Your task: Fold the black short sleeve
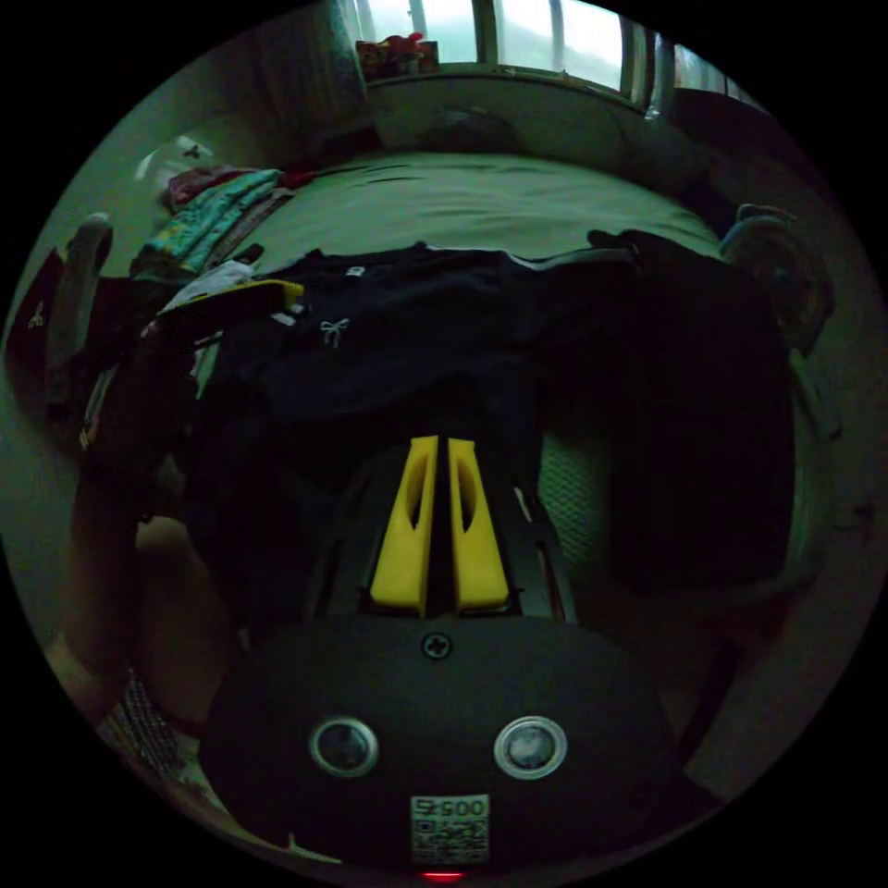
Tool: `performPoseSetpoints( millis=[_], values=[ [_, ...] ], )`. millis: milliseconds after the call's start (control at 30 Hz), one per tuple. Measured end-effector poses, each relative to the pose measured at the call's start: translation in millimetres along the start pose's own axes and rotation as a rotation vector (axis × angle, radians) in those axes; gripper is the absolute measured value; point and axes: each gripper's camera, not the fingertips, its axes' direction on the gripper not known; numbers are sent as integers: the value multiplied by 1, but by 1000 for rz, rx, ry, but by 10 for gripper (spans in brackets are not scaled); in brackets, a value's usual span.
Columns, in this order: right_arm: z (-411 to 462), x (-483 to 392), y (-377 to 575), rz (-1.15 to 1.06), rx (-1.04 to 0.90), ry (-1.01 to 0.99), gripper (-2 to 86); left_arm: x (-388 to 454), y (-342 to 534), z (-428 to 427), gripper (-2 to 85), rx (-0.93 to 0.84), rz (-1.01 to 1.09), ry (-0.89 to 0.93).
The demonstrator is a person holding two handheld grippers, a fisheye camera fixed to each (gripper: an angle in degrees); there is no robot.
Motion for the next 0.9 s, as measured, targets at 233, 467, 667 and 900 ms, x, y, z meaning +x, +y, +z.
performPoseSetpoints(
  millis=[233, 467, 667, 900],
  values=[
    [13, 11, 18, 10, -69, 30, 8, 40, -2, 33, -4, 14, 19, -8],
    [3, 21, 37, 20, -37, 35, 0, 64, -1, 70, -3, -18, 19, -37],
    [-7, 30, 47, 43, -26, 36, -13, 90, 2, 92, -5, -56, 63, -102],
    [-45, 42, 52, -31, 84, 72, -11, 99, 1, 107, -7, -97, 12, -92]
  ],
)
